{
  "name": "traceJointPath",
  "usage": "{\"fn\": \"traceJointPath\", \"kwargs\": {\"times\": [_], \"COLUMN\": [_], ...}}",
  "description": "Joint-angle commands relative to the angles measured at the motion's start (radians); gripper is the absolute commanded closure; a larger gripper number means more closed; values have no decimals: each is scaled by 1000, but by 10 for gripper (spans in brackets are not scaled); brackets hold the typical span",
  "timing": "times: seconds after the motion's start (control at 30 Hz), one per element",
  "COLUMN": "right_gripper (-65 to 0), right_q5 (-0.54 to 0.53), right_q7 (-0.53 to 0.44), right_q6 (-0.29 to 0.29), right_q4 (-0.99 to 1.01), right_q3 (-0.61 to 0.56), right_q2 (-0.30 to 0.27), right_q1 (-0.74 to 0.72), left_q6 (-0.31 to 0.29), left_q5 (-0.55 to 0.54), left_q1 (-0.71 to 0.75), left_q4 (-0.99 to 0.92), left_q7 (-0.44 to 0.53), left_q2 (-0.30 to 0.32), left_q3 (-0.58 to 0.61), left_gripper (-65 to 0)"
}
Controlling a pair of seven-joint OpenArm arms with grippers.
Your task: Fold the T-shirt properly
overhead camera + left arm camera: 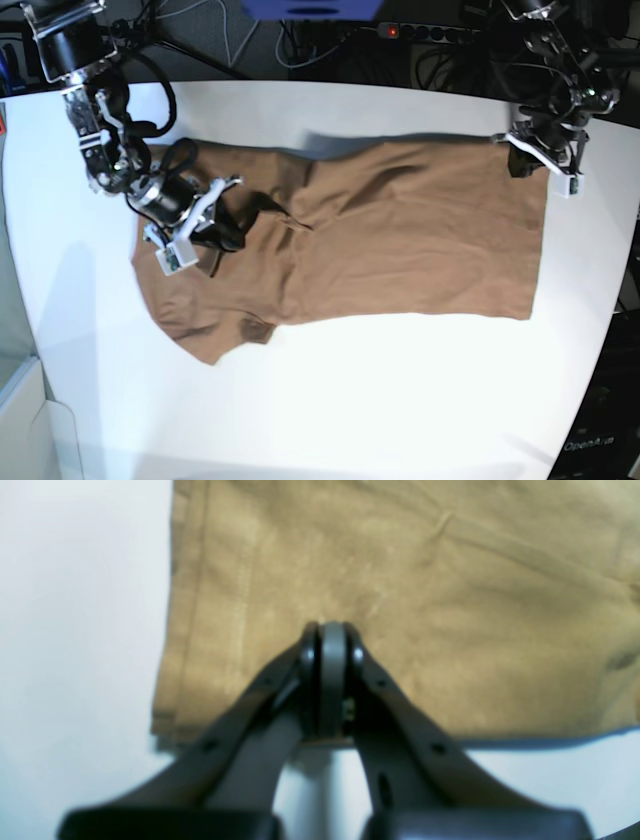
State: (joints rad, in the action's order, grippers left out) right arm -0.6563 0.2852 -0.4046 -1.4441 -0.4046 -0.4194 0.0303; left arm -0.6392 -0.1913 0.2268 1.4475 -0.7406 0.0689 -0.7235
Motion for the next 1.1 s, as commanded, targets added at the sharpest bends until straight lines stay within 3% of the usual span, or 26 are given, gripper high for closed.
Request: {"fn": "traceJointPath", "kwargs": {"times": [0.0,0.3,0.57,0.77,1.07], "right_gripper": [-41,-36,-35,-35,-35], "right_q5": [-9,-12,-7,-7,-9], "right_q7": [-22,-31,-37,-125,-157], "right_q6": [-3,-3,-3,-3,-3], "right_q4": [-25,-37,50,171,200], "right_q3": [11,14,60,57,60], "right_q2": [-28,-134,-132,-134,-137], "right_q1": [-16,81,125,104,109], "left_q6": [51,51,51,51,51], "left_q5": [168,169,171,171,171], "left_q1": [26,-27,-59,-73,-129], "left_q4": [-29,-31,-32,-37,-29], "left_q7": [-173,-175,-176,-176,-176], "left_q2": [-4,47,64,67,76], "left_q3": [5,-6,-31,-29,-29], "left_gripper": [-23,-23,-23,-23,-23]}}
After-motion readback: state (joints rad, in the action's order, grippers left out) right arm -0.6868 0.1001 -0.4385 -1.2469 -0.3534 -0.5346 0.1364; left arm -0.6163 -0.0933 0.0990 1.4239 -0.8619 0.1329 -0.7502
